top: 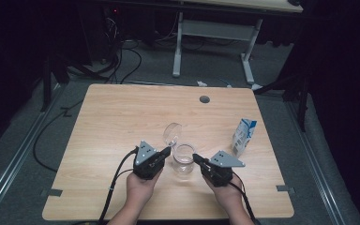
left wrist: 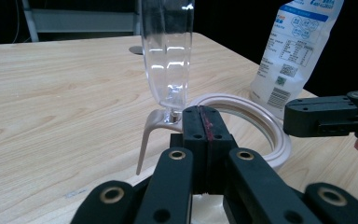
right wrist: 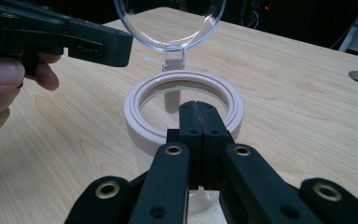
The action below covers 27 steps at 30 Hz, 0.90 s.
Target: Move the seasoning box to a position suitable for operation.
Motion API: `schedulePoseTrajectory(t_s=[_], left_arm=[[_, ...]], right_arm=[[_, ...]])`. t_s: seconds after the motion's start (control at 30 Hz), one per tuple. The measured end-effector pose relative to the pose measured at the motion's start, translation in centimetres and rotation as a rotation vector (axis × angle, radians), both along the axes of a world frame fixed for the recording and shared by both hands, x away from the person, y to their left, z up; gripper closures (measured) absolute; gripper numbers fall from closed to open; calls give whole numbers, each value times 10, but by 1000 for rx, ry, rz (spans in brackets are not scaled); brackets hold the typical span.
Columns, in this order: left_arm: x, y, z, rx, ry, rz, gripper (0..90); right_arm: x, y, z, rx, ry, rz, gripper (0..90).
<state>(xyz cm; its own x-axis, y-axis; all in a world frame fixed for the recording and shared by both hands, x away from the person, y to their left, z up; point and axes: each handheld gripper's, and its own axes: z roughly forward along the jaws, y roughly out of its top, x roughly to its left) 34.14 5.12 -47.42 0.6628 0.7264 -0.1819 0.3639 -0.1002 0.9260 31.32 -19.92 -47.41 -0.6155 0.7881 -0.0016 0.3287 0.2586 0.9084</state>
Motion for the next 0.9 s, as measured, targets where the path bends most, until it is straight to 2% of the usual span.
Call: schedulePoseTrajectory(t_s=[0.3, 0.43, 0.67, 0.9], left_arm=[[-3, 3, -1, 9, -7, -3, 900], [-6, 8, -3, 36, -10, -11, 893], [-9, 31, -19, 94, 8, 8, 857], [-14, 51, -33, 138, 28, 28, 834]], right_arm=[[0, 0, 0, -2, -2, 0, 900], [0, 0, 0, 1, 0, 0, 900], [-1, -3, 2, 19, -6, -4, 866], [-1, -20, 4, 35, -6, -54, 828]])
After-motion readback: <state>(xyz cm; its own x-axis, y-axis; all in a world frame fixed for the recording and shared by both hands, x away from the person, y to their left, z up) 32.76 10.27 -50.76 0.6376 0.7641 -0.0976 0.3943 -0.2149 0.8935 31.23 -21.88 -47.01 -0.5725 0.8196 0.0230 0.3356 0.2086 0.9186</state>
